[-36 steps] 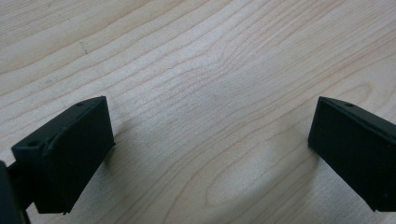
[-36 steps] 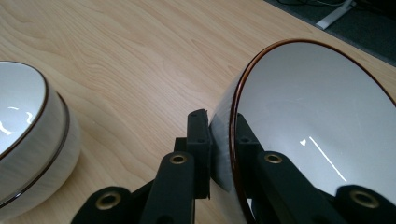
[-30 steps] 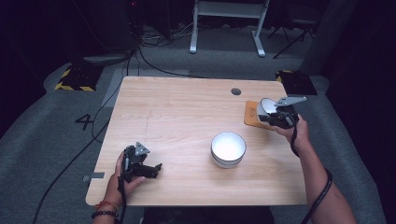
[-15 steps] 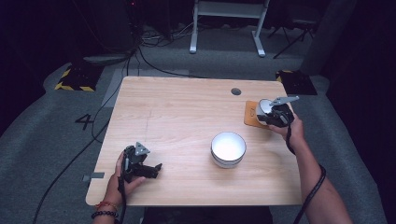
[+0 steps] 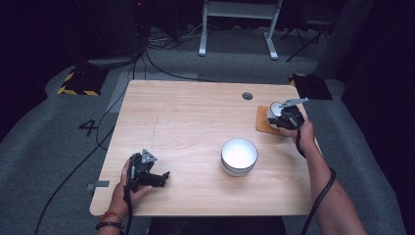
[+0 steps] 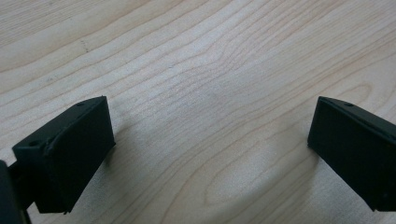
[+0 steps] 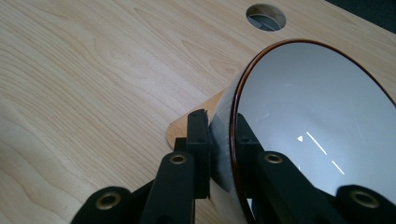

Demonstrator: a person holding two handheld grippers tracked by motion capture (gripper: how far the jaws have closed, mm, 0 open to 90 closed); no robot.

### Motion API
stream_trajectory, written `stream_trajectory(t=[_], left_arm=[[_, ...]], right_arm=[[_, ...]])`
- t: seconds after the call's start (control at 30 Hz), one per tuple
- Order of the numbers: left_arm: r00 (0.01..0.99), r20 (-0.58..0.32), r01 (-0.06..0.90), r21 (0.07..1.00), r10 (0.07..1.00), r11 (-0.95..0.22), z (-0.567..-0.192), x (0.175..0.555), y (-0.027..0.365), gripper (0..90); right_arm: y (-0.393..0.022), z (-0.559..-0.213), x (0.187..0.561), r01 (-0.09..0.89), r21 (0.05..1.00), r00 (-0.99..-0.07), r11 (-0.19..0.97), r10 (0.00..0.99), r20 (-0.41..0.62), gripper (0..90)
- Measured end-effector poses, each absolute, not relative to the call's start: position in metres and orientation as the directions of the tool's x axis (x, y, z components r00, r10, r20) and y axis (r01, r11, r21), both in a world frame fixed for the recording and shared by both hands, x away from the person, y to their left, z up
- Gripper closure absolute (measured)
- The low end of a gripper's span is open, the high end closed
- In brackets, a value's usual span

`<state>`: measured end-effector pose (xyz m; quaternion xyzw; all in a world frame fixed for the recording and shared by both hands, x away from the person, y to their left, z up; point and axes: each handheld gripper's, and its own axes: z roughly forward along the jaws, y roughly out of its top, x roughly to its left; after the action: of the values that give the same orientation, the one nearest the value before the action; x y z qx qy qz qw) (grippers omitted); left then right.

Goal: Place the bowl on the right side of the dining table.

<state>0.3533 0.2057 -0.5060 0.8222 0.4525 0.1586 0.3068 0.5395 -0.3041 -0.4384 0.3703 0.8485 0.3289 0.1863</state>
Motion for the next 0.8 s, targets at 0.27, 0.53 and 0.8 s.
stream_trajectory(t=[0.27, 0.53, 0.8], left_arm=[[0.542, -0.021, 0.648, 0.646, 0.84, -0.403, -0.506, 0.352, 0.206, 0.5], [0.544, -0.022, 0.648, 0.646, 0.839, -0.403, -0.506, 0.352, 0.206, 0.5], [0.544, -0.023, 0.648, 0.646, 0.839, -0.403, -0.506, 0.352, 0.206, 0.5]], right_arm=[[-0.301, -0.445, 0.547, 0.527, 0.676, -0.637, 0.515, 0.766, -0.087, 81.8], [-0.297, -0.447, 0.552, 0.521, 0.674, -0.633, 0.524, 0.766, -0.106, 81.9], [-0.295, -0.45, 0.552, 0.538, 0.67, -0.64, 0.512, 0.765, -0.071, 82.1]])
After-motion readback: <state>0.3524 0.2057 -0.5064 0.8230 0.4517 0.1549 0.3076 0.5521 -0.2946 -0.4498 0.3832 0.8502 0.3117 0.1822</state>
